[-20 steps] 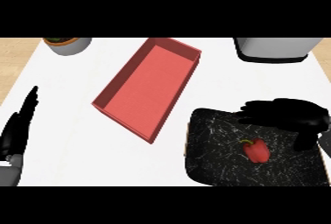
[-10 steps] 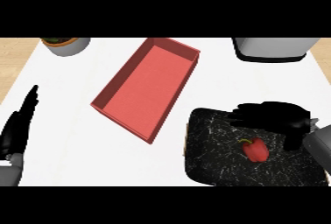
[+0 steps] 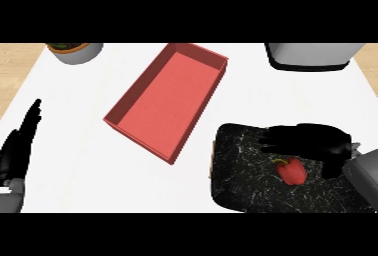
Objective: Pick the bell pepper from the tray and place it in the cardboard box
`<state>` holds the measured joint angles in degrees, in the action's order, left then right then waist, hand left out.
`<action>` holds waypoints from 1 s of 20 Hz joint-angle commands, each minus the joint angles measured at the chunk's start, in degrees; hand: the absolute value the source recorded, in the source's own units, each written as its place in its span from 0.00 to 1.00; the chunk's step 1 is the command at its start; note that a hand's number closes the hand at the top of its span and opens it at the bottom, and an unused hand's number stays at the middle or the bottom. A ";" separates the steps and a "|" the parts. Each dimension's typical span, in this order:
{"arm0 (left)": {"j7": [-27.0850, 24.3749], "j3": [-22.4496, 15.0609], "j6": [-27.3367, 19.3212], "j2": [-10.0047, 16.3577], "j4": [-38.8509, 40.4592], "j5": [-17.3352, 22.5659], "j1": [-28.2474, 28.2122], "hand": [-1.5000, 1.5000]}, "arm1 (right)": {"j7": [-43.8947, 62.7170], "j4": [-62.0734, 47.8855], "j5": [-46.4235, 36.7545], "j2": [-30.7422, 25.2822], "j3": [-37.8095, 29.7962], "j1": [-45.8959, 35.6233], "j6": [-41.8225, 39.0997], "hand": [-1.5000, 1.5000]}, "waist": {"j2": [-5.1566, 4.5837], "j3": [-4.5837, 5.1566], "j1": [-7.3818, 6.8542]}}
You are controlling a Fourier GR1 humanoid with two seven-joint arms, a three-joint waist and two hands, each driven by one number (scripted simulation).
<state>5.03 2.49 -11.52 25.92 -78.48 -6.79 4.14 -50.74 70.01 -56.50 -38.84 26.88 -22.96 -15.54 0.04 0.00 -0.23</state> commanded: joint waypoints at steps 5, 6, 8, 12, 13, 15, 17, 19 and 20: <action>0.50 3.03 2.86 0.84 -1.97 0.67 -1.48 0.50 | -2.39 13.23 2.14 -2.73 -0.80 5.30 -7.80 0.00 | 0.15 0.02 0.30; 1.60 1.03 1.42 -0.95 -4.04 -1.23 -1.73 0.50 | -1.48 13.16 2.91 -2.28 -1.86 2.57 -10.55 0.00 | 0.11 0.02 0.12; 1.04 3.18 4.22 0.24 -2.22 0.20 -1.08 0.50 | -2.96 8.08 -1.66 -2.31 -0.79 5.03 -4.52 0.00 | -0.01 0.00 0.08; 1.45 3.50 2.62 -1.12 1.48 -2.16 3.19 0.50 | 4.37 11.38 -6.88 0.27 1.24 8.39 -3.09 0.00 | -0.02 0.01 0.36; -3.61 4.30 3.29 -1.40 3.32 -1.60 0.58 0.50 | 4.26 6.97 -8.17 2.76 1.33 7.06 -1.32 0.00 | -0.08 0.01 0.07; -1.25 2.38 1.78 -3.54 -1.17 -3.97 -1.43 0.50 | 5.34 9.88 -8.30 1.89 -0.91 7.82 -4.54 0.00 | -0.01 0.00 0.07; -0.28 3.75 2.96 -2.77 0.07 -3.13 0.48 0.50 | 6.73 6.02 -11.42 4.52 0.79 8.59 -1.78 0.00 | -0.04 -0.01 0.04; -2.14 4.36 4.00 -3.07 2.09 -3.79 1.36 0.50 | 5.77 6.23 -12.55 6.36 -0.52 8.98 -1.72 0.00 | -0.04 0.00 0.14; -0.06 4.30 4.33 -2.93 -1.97 -3.50 -0.78 0.50 | 8.10 7.32 -12.86 7.80 -0.76 9.88 -1.24 1.00 | 0.01 -0.01 0.07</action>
<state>4.28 5.74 -8.81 22.86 -77.91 -10.35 4.74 -44.42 77.71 -66.92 -34.51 27.15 -14.47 -17.11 0.05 0.08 -0.09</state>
